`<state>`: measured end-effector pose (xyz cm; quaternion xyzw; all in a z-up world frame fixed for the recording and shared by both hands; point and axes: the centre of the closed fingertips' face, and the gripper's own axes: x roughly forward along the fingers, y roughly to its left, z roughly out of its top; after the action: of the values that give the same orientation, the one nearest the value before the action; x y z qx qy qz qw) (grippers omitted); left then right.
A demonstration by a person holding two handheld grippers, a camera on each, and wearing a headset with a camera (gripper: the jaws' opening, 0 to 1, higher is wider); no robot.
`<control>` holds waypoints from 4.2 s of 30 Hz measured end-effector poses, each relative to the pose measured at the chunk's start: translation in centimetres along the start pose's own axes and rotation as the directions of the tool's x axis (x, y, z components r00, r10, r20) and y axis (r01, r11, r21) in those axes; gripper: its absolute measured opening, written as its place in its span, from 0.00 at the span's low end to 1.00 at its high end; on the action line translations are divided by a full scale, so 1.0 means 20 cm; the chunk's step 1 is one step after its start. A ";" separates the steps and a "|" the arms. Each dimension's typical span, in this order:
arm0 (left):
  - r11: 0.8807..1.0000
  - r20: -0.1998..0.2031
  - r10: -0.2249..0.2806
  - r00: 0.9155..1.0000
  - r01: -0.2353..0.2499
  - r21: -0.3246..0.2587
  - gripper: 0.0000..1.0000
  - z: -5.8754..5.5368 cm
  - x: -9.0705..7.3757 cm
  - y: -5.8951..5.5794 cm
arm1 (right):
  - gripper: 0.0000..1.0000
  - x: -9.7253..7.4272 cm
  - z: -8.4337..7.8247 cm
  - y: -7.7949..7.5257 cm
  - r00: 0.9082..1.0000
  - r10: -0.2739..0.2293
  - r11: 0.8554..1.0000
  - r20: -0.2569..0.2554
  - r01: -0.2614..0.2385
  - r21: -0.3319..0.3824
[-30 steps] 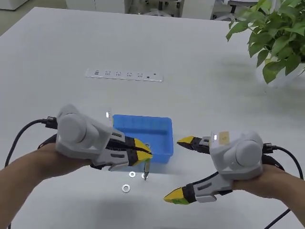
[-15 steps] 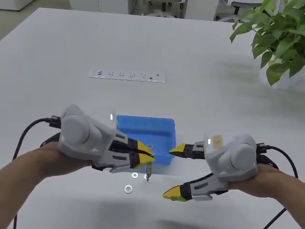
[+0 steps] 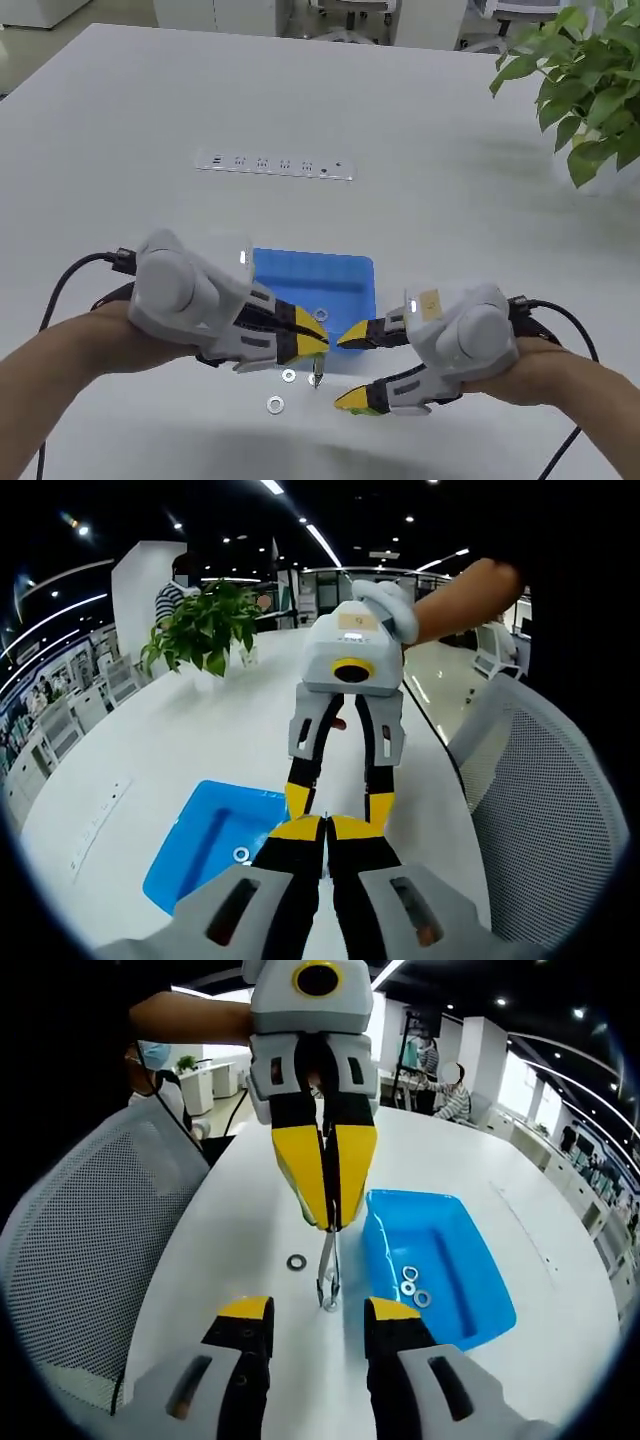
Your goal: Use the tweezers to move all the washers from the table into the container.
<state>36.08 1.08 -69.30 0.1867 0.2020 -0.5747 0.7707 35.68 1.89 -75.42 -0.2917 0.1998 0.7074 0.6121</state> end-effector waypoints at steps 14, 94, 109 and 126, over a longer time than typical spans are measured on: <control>1.000 -0.011 -0.014 1.000 0.014 -0.005 0.05 -0.01 -0.01 0.00 | 0.22 0.11 -0.01 -0.01 0.994 0.076 0.993 -0.073 -0.082 -0.085; 0.955 0.049 0.221 0.974 -0.206 -0.214 0.91 -0.10 -0.21 0.03 | 0.09 -0.11 0.24 -0.17 0.999 0.032 0.989 -0.023 -0.035 -0.141; 0.946 0.044 0.249 0.968 -0.233 -0.225 0.99 -0.11 -0.24 0.05 | 0.09 -0.10 0.19 -0.31 0.999 -0.012 0.990 -0.034 0.007 -0.138; 0.943 0.046 0.257 0.965 -0.240 -0.229 0.99 -0.08 -0.23 0.11 | 0.10 -0.02 0.05 -0.39 0.997 -0.027 0.994 -0.067 0.020 -0.107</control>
<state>36.89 6.19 -68.11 0.1017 0.2106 -0.4535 0.8600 43.27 3.59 -73.90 -0.3501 0.1790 0.6995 0.5968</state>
